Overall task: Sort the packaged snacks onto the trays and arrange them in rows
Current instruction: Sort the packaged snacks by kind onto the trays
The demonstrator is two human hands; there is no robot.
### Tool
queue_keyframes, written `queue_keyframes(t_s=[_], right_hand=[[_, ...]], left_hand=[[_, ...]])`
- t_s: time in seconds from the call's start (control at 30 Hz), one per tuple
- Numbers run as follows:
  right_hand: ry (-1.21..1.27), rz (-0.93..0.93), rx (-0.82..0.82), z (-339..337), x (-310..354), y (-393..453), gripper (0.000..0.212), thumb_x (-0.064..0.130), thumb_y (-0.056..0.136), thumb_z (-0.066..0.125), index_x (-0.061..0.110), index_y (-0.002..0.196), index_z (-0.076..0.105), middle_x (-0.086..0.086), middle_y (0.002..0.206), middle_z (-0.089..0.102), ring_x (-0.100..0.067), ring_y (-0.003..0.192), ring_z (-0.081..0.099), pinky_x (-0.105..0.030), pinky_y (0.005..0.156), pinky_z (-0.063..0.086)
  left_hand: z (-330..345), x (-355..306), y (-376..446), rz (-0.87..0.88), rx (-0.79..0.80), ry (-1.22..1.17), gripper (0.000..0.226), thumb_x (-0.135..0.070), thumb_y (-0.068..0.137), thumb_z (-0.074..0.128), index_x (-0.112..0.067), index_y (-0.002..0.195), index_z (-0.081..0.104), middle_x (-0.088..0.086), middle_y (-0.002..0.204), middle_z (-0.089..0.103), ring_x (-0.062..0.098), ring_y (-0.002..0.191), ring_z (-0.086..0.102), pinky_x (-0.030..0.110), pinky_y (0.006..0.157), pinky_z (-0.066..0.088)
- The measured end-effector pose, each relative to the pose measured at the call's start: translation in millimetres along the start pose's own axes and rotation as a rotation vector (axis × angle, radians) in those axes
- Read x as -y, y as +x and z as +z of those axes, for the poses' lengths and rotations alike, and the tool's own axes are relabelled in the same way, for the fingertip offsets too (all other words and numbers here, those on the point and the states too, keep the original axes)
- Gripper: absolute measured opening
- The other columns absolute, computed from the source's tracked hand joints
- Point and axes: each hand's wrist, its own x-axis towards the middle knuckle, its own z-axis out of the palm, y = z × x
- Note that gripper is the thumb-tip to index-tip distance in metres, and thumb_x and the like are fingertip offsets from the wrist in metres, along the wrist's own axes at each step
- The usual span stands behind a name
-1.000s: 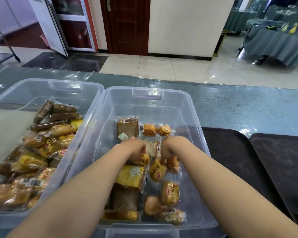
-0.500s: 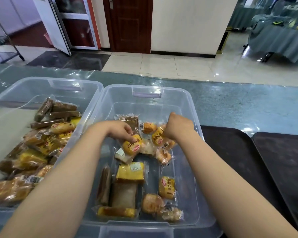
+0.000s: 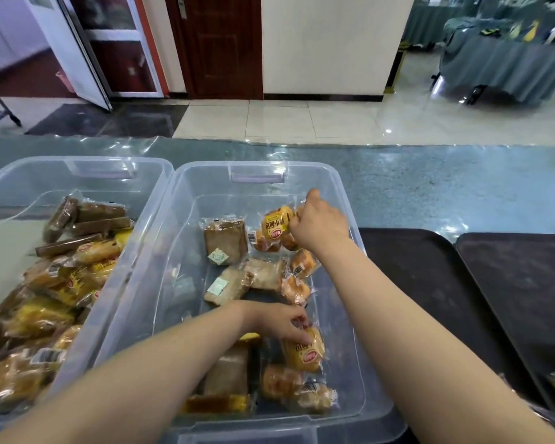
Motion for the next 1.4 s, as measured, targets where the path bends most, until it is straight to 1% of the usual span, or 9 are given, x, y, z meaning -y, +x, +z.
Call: queue_keyframes(t_s=[0.1,0.2,0.37,0.63,0.87,0.97,1.17,1.27,1.4], right_hand=[[0.022,-0.001,-0.009,2.4,0.1,1.6,0.049,0.026,0.093,0.044,0.005,0.136,0.031,-0.015,0.115,0.059,-0.036,0.100,0.061,-0.038,0.070,0.040],[0.037,-0.005,-0.010,2.9,0.0,1.5,0.050,0.027,0.093,0.045,0.007,0.136,0.031,-0.014,0.112,0.059,-0.035,0.097,0.061,-0.038,0.070,0.041],[0.106,-0.017,-0.020,-0.2,0.9,1.4,0.045,0.028,0.092,0.046,0.009,0.131,0.034,-0.010,0.105,0.060,-0.030,0.087,0.059,-0.035,0.064,0.039],[0.213,-0.041,-0.073,-9.5,6.0,-1.3,0.037,0.028,0.092,0.047,0.011,0.124,0.038,-0.008,0.100,0.060,-0.026,0.082,0.057,-0.034,0.064,0.039],[0.293,-0.082,-0.168,-50.2,2.7,-12.4,0.037,0.032,0.091,0.049,0.014,0.121,0.039,-0.003,0.098,0.055,-0.025,0.081,0.053,-0.034,0.066,0.039],[0.413,-0.032,-0.230,-80.4,-25.6,-23.7,0.042,0.034,0.091,0.050,0.015,0.125,0.037,-0.002,0.098,0.054,-0.023,0.082,0.052,-0.035,0.068,0.038],[0.576,0.075,-0.260,-121.9,-110.5,-55.1,0.040,0.036,0.090,0.055,0.021,0.122,0.036,-0.001,0.098,0.054,-0.024,0.088,0.051,-0.035,0.074,0.038],[0.572,0.097,-0.253,-132.6,-163.9,-73.0,0.036,0.035,0.091,0.053,0.021,0.119,0.036,0.005,0.086,0.053,-0.019,0.077,0.052,-0.033,0.065,0.036],[0.641,0.143,-0.254,-146.8,-244.3,-91.9,0.035,0.032,0.092,0.054,0.022,0.121,0.039,0.005,0.088,0.058,-0.016,0.079,0.057,-0.032,0.064,0.041]], left_hand=[[6.6,-4.3,3.8,-0.039,0.114,0.086,0.088,-0.055,0.083,0.067,-0.033,0.152,0.018,0.003,0.156,0.028,0.028,0.139,0.033,0.045,0.113,0.033],[6.4,-4.3,6.1,-0.026,0.126,0.205,0.093,-0.058,0.080,0.068,-0.033,0.153,0.016,0.001,0.159,0.019,0.028,0.144,0.024,0.047,0.116,0.027],[-10.0,6.2,-2.0,0.021,0.055,0.050,0.084,-0.039,0.085,0.072,-0.021,0.152,0.024,0.004,0.147,0.038,0.022,0.131,0.041,0.028,0.101,0.041],[-33.8,-0.6,-12.1,0.046,0.089,0.045,0.068,-0.028,0.083,0.076,-0.026,0.141,0.039,0.002,0.138,0.047,0.020,0.120,0.051,0.032,0.093,0.051],[-91.6,-3.9,-75.9,0.122,-0.282,0.048,0.053,-0.040,0.070,0.084,-0.048,0.113,0.054,-0.014,0.115,0.062,0.011,0.103,0.064,0.043,0.091,0.055],[-96.6,-22.0,-100.1,0.093,-0.507,0.232,0.058,-0.041,0.071,0.083,-0.048,0.116,0.047,-0.018,0.111,0.059,0.004,0.099,0.060,0.034,0.090,0.052],[-86.6,-90.2,-137.8,0.196,-0.891,0.246,0.056,-0.029,0.073,0.083,-0.041,0.116,0.049,-0.018,0.107,0.056,0.000,0.094,0.054,0.006,0.070,0.038],[-76.3,-141.9,-123.7,0.273,-1.090,0.289,0.057,-0.029,0.072,0.084,-0.036,0.118,0.051,-0.013,0.110,0.057,0.008,0.097,0.053,0.012,0.075,0.039],[-47.7,-207.5,-73.1,0.328,-1.169,0.332,0.061,-0.031,0.071,0.084,-0.034,0.121,0.050,-0.012,0.111,0.054,0.008,0.100,0.050,0.025,0.083,0.041]])
